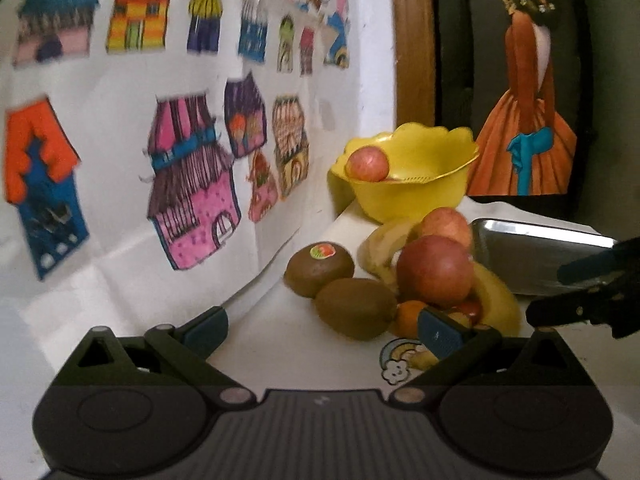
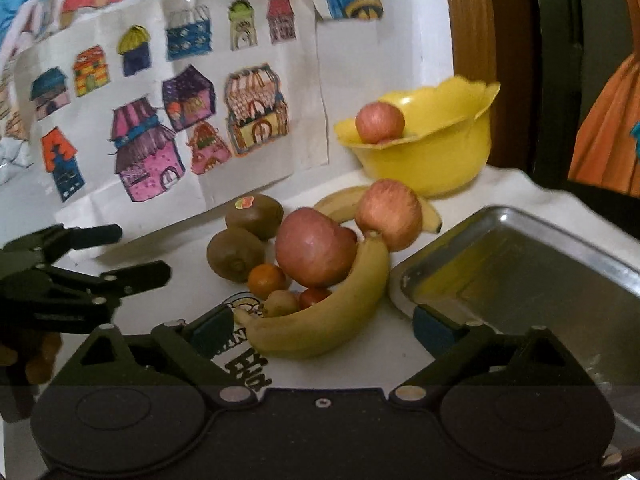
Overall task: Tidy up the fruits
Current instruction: 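Move both tools down toward the fruit pile beside the steel tray, then close the left tool on a brown kiwi while the right tool grasps a banana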
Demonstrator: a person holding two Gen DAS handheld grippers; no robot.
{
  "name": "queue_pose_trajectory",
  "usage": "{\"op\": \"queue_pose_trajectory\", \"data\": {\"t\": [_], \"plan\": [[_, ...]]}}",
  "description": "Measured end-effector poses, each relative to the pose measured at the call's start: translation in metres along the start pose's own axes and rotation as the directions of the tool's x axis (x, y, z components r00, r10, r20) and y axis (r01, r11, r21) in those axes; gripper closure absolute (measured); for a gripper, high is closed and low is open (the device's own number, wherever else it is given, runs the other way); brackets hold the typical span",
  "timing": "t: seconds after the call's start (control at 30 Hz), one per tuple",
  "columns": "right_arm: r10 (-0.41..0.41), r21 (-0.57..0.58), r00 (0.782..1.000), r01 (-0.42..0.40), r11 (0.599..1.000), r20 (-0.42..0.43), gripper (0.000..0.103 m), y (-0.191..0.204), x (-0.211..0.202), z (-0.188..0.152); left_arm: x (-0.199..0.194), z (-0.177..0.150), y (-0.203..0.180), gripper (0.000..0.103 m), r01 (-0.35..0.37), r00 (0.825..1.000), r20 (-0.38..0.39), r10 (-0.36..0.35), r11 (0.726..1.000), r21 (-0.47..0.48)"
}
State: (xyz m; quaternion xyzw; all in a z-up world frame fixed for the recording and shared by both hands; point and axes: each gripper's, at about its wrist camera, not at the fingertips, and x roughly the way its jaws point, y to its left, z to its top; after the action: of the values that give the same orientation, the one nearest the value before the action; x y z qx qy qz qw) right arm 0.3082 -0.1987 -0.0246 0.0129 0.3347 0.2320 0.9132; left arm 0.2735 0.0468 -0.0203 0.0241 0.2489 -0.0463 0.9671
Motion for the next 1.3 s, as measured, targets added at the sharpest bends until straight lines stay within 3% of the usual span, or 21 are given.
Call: {"op": "queue_pose_trajectory", "data": {"t": [0.47, 0.7, 0.9, 1.1, 1.13, 1.3], "plan": [[-0.039, 0.071, 0.993, 0.047, 0.996, -0.111, 0.019, -0.01, 0.047, 0.009, 0.056, 0.008, 0.003, 0.0, 0.047, 0.998, -0.041, -0.049, 0.998, -0.046], [-0.001, 0.117, 0.993, 0.015, 0.993, -0.117, 0.024, -0.016, 0.059, 0.009, 0.076, 0.012, 0.006, 0.004, 0.072, 0.995, -0.064, -0.078, 0.993, -0.091], [0.014, 0.148, 0.993, 0.004, 0.989, -0.12, 0.032, -0.017, 0.064, 0.01, 0.082, 0.011, 0.009, 0.011, 0.092, 0.992, -0.07, -0.101, 0.988, -0.121], [0.009, 0.17, 0.994, 0.011, 0.985, -0.113, 0.041, -0.018, 0.065, 0.011, 0.083, 0.01, 0.012, 0.026, 0.135, 0.987, -0.063, -0.147, 0.978, -0.161], [0.003, 0.167, 0.994, 0.016, 0.986, -0.112, 0.042, -0.018, 0.064, 0.011, 0.084, 0.01, 0.012, 0.032, 0.146, 0.985, -0.063, -0.158, 0.975, -0.165], [-0.013, 0.17, 0.993, 0.032, 0.985, -0.114, 0.043, -0.019, 0.064, 0.01, 0.084, 0.01, 0.01, 0.034, 0.15, 0.985, -0.058, -0.163, 0.973, -0.172]]}}
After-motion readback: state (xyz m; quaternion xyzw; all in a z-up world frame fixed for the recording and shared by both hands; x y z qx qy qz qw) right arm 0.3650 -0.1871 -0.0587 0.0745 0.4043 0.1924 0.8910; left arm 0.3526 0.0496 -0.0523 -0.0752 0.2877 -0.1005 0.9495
